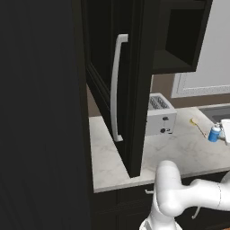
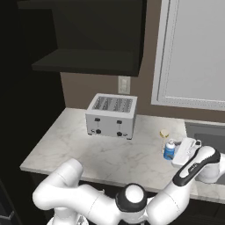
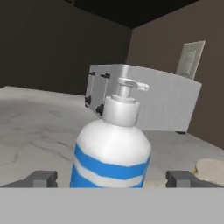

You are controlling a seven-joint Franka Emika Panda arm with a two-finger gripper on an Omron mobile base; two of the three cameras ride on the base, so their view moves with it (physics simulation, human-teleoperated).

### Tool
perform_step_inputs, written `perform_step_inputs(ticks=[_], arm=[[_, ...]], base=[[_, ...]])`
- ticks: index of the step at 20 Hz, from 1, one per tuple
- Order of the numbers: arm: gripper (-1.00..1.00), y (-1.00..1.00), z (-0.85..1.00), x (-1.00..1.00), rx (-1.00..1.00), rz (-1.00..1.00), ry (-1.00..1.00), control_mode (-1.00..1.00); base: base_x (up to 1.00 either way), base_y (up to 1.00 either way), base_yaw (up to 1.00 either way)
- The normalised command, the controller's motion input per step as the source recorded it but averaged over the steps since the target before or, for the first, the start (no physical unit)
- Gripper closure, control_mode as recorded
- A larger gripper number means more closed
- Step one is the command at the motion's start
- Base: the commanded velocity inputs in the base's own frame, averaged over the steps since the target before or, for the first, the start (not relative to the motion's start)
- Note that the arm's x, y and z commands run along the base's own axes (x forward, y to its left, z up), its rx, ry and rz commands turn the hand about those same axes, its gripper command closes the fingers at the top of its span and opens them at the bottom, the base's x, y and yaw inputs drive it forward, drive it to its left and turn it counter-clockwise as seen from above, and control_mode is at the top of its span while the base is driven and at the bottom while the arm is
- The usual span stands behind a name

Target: Locate and retrieve the dish brush and soap dispenser from the cabinet. Place them next to the sink.

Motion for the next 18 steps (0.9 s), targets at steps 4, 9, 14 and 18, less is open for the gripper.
perform_step_inputs(ticks=[4,9,14,18], arm=[[-1.0,-0.13,0.02,-0.11,0.0,0.0,0.02,-1.0],[-1.0,-0.06,0.0,-0.31,-0.01,-0.02,0.0,-1.0],[-1.0,-0.01,0.06,-0.4,-0.02,-0.01,0.0,-1.0],[-1.0,0.0,0.23,-0.45,-0.06,0.0,0.0,-1.0]], base=[[0.0,0.0,0.0],[0.0,0.0,0.0],[0.0,0.0,0.0],[0.0,0.0,0.0]])
